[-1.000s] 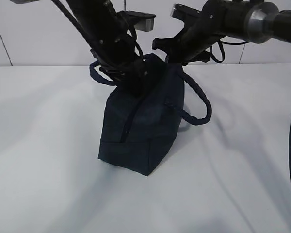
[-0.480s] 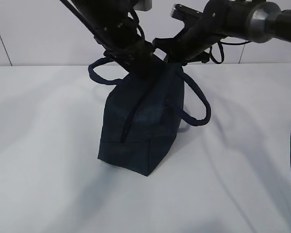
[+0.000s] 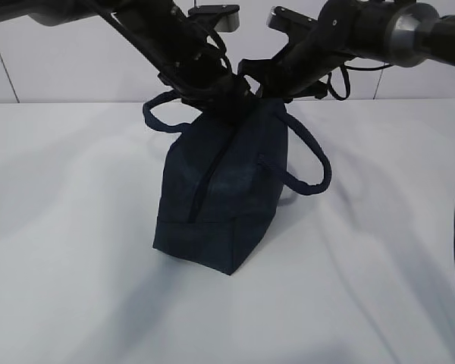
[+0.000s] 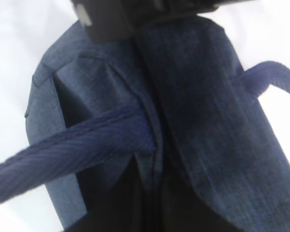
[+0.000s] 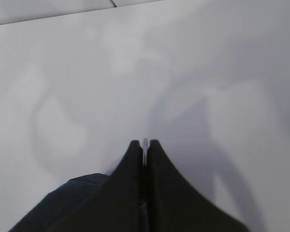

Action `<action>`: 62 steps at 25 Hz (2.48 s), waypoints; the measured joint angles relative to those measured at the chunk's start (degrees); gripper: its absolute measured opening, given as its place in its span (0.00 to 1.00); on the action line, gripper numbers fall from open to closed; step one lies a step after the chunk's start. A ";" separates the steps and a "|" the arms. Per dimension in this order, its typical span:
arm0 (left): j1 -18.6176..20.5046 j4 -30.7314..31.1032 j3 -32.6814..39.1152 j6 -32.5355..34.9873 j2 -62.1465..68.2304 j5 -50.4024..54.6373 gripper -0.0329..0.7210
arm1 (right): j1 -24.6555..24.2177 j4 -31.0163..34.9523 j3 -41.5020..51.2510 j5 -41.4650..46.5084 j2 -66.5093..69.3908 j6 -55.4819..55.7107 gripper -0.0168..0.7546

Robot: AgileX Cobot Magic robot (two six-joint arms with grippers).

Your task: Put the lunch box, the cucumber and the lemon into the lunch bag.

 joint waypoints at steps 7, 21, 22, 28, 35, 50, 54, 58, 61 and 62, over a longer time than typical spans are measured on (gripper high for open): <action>0.00 0.45 0.00 -0.04 0.00 0.90 0.03 | 0.00 0.14 0.00 0.08 0.09 -0.10 0.02; -1.47 3.62 0.00 1.32 -0.63 3.99 0.03 | 0.00 3.00 -0.60 1.04 3.27 -0.10 0.02; -1.47 3.72 0.00 1.36 -0.75 4.08 0.03 | 0.00 3.16 -0.60 1.04 3.39 -0.10 0.02; -1.63 5.21 0.00 1.58 -0.74 4.67 0.03 | 0.00 3.82 -0.72 2.90 4.17 -0.10 0.02; -1.73 5.67 0.00 1.58 -1.30 4.94 0.03 | 0.00 2.67 -3.07 6.51 4.25 -0.39 0.02; -1.94 5.55 0.00 1.71 -1.30 5.34 0.03 | 0.00 2.56 -4.68 9.69 4.38 -2.52 0.02; -1.94 5.55 0.00 1.71 -1.30 5.42 0.03 | 0.00 2.05 -4.73 9.74 4.38 -2.64 0.02; -1.94 5.55 0.00 1.71 -1.30 5.55 0.03 | 0.00 1.13 -4.73 9.82 4.38 -2.64 0.02; -1.94 5.55 0.00 1.71 -1.30 5.55 0.03 | 0.00 -0.01 -4.86 10.12 4.38 -2.64 0.02; -1.94 5.55 0.00 1.71 -1.30 5.55 0.03 | 0.00 -0.29 -4.96 10.18 4.38 -2.64 0.02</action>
